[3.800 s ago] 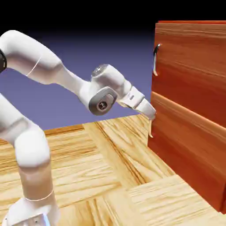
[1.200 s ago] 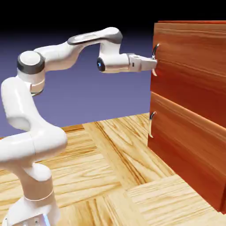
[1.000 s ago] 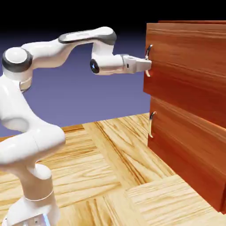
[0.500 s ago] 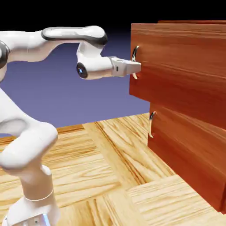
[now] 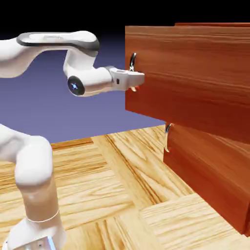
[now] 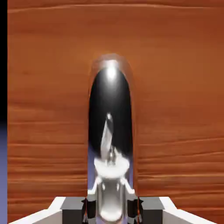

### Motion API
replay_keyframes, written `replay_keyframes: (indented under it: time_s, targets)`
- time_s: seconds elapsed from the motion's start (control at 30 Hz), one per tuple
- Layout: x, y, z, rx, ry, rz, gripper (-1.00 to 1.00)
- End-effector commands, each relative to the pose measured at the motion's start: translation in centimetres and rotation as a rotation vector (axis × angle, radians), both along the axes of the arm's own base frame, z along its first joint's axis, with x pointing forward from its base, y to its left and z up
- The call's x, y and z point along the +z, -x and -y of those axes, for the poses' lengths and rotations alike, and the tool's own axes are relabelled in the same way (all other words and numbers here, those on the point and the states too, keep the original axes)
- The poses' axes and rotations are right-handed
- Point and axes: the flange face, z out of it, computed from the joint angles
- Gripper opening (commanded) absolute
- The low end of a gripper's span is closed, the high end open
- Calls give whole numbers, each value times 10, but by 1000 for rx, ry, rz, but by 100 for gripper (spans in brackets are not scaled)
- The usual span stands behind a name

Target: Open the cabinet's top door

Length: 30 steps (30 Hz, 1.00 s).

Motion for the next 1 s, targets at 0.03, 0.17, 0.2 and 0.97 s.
replay_keyframes:
  time_s: [0.03,0.17,0.2,0.97]
  targets:
    - [0,12,13,32,0,-1,-100]
    - [0,33,35,89,0,-1,-100]
    - [0,37,40,102,0,-1,-100]
    - [0,113,164,377,0,-1,-100]
